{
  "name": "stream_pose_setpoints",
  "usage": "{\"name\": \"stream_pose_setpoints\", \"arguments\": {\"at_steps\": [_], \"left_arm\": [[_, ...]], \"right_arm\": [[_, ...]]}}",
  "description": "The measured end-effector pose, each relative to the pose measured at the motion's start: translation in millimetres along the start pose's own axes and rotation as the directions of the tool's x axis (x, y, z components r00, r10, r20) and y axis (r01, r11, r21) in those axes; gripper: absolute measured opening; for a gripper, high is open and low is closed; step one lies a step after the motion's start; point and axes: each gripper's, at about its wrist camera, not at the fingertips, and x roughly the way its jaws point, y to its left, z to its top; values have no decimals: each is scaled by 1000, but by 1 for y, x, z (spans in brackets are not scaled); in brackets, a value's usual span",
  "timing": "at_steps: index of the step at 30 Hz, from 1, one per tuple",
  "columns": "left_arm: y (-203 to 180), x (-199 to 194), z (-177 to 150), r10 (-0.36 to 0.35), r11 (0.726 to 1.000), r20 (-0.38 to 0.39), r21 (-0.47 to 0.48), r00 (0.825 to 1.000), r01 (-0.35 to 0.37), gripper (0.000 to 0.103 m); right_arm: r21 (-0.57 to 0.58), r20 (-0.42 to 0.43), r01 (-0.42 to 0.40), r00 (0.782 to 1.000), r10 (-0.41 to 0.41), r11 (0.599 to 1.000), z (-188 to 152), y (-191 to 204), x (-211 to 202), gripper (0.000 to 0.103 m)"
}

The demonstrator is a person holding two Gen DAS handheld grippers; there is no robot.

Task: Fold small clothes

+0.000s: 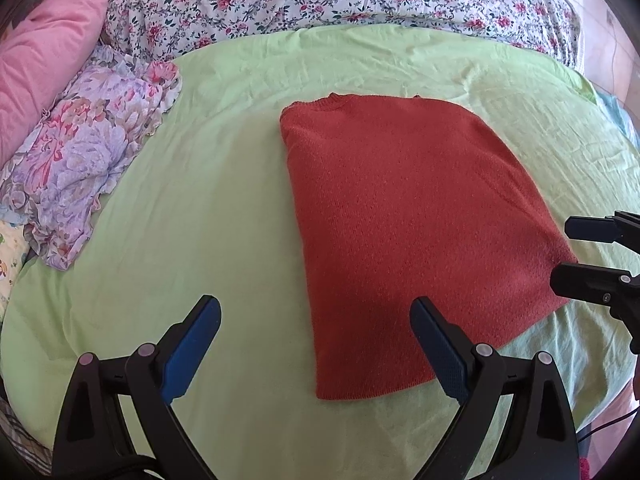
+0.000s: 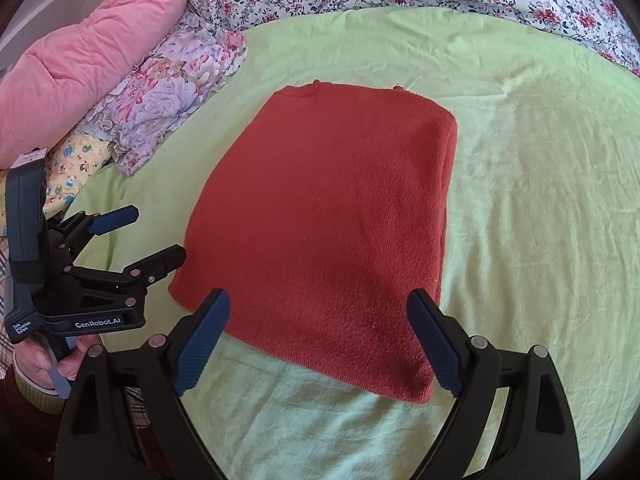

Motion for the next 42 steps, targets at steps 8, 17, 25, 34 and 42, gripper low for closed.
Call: {"name": "stream_pose_setpoints", "arguments": {"at_steps": [8,17,25,34,42], "left_arm": [[-2,-2,1,-8,1000,10,3,1000,8,96],[-2,-4,2,-15,1000,20,-4,1000,15,96],[-1,-4,2,-15,1000,21,-6,1000,15,96],[-2,-4,2,-17,1000,20,-8,1000,17,96],[-3,-5,2,-21,1000,24,-3,1000,21,96]], "right_arm": [[-1,2,-4,1000,4,1000,2,-1,-1,90],[1,5,-11,1000,11,1000,2,-2,-1,90],[6,1,-13,1000,13,1000,1,-1,0,90],[1,-2,-14,1000,14,1000,0,-1,3,90],[1,0,-13,1000,13,1000,-1,0,3,90]]}}
